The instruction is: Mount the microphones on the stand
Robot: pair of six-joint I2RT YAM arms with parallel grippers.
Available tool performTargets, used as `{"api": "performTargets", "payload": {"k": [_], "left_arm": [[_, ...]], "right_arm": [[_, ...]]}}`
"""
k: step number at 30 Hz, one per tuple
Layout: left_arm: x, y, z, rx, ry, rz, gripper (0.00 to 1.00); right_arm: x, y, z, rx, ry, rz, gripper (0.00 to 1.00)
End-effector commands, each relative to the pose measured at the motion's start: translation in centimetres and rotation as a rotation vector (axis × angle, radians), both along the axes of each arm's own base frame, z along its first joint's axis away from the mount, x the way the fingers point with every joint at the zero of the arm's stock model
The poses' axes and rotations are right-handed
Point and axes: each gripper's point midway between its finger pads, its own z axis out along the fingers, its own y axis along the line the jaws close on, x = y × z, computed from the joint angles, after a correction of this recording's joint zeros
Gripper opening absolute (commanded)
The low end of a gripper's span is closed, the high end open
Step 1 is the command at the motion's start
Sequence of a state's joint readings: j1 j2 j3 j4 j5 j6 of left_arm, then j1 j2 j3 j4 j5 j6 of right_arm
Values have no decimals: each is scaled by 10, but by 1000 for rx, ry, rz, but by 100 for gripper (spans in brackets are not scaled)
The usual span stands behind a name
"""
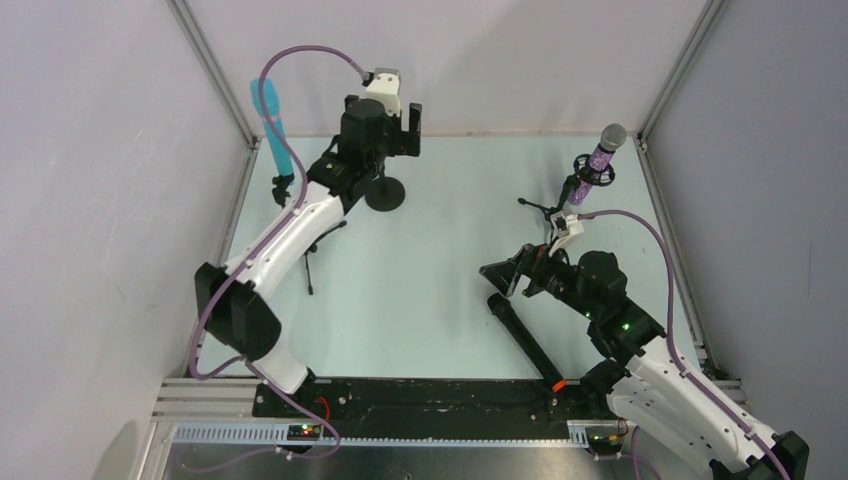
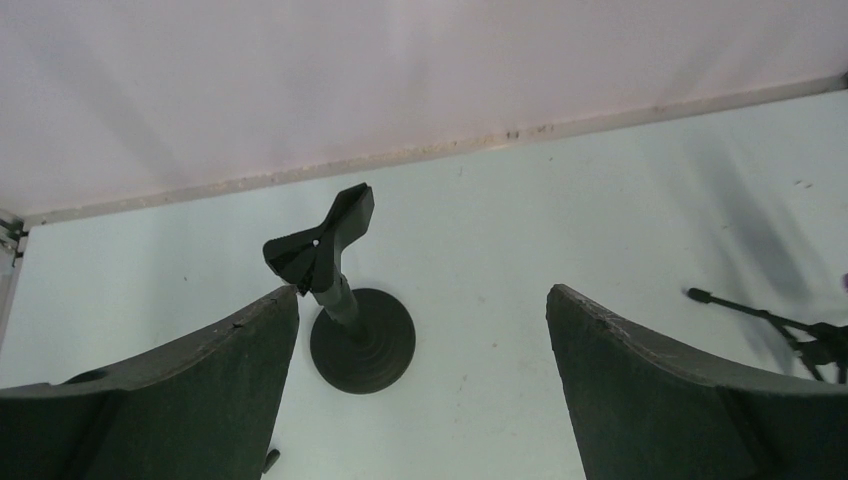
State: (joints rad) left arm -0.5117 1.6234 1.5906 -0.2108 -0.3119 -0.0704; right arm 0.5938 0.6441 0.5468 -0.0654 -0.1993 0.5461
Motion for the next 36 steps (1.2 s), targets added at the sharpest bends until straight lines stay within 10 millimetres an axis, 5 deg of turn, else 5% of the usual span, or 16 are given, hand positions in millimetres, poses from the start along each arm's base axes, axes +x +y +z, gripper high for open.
{"api": "performTargets", "payload": {"k": [1, 12, 19, 26, 36], "left_arm": [[25, 14, -2, 40, -4, 34, 97], [71, 56, -31, 235, 23, 115, 96], [95, 58, -62, 305, 63, 60, 92], [107, 39, -89, 346, 88, -69, 84], [100, 33, -101, 381, 102, -142, 39]], "right_arm": [[4, -3, 14, -3, -36, -15, 100], [13, -6, 0, -44, -10, -28, 100], [16, -8, -1, -45, -4, -39, 100], [18, -13, -1, -47, -6, -57, 100], [20, -17, -1, -50, -4, -73, 100]]}}
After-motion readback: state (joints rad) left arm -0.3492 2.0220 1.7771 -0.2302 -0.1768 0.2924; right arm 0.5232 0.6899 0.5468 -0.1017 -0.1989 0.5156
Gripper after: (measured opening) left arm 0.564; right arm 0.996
